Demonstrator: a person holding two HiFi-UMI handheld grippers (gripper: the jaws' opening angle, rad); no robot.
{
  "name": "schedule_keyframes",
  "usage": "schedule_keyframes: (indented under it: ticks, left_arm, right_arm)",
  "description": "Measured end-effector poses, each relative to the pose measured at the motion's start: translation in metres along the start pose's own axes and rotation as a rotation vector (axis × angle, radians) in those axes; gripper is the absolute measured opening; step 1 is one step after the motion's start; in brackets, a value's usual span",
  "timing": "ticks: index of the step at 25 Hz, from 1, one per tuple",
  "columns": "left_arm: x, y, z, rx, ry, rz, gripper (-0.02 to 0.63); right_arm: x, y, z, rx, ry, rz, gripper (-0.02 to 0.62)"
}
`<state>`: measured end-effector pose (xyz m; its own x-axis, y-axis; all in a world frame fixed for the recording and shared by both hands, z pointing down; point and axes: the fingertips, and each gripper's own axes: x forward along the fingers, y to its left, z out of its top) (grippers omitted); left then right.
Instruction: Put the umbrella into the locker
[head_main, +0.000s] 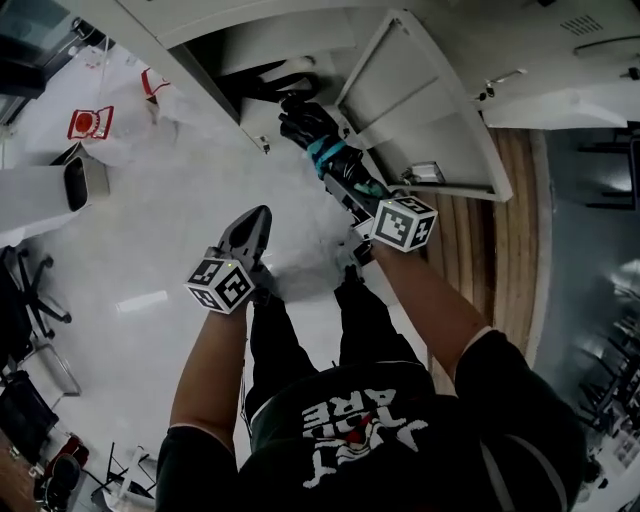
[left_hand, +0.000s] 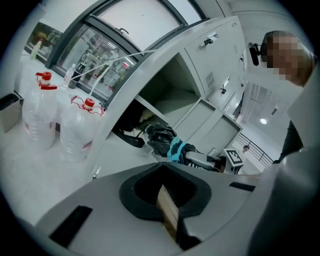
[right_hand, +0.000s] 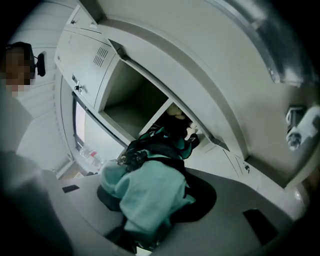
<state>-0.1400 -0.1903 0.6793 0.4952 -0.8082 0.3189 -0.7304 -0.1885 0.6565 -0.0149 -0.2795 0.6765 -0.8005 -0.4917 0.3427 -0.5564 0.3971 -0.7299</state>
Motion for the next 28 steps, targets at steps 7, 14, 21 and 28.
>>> schedule_keyframes:
  ticks: [7, 14, 21, 28]
  left_arm:
    - [0.020, 0.027, 0.002, 0.085, 0.016, -0.071, -0.005]
    - [0.029, 0.069, 0.011, 0.105, -0.021, -0.072, -0.005]
    - [0.041, 0.088, 0.004, 0.142, -0.020, -0.088, -0.005]
    - [0.050, 0.105, 0.002, 0.112, -0.027, -0.084, -0.005]
  right_arm:
    - [0.036, -0.034, 0.000, 0.060, -0.111, -0.028, 0.210]
    - [0.074, -0.062, -0.004, 0.114, -0.164, -0.017, 0.210]
    - [0.111, -0.079, 0.009, 0.206, -0.240, 0.014, 0.210]
    - [0.150, -0.088, 0.031, 0.269, -0.329, 0.023, 0.209]
